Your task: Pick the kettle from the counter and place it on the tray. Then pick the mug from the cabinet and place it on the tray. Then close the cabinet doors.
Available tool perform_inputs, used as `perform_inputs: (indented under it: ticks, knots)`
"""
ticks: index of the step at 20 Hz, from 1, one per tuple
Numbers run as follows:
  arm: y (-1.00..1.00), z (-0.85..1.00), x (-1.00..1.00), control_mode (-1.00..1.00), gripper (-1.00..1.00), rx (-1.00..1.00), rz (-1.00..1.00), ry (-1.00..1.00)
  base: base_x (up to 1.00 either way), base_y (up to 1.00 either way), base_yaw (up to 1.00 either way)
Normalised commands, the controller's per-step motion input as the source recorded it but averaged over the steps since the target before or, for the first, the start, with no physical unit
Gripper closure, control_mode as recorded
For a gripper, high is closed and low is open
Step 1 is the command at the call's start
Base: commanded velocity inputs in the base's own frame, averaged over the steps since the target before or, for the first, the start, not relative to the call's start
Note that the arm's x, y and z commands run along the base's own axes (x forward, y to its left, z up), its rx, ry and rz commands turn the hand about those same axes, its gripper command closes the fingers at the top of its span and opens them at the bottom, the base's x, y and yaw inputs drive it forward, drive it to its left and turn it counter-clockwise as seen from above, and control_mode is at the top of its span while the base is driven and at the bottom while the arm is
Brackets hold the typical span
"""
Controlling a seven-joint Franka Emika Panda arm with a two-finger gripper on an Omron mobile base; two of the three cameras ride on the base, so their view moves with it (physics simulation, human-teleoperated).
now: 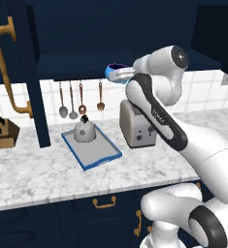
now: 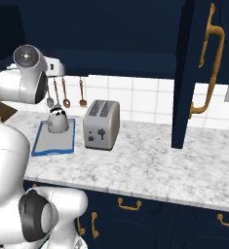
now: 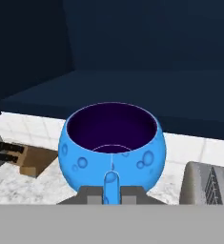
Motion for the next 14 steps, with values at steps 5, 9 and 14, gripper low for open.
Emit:
perform_inputs:
  ticks: [5, 9, 14]
  knots:
    - [0.12, -0.15, -0.73, -1.0, 1.0, -0.11, 0.62, 0.09, 0.0, 0.0, 0.0]
    - [0.2, -0.56, -0.53, -1.0, 1.0, -0.12, 0.52, 0.13, 0.0, 0.0, 0.0]
    - [0.41, -0.87, -0.01, -1.0, 1.0, -0.17, 0.11, 0.11, 0.0, 0.0, 0.0]
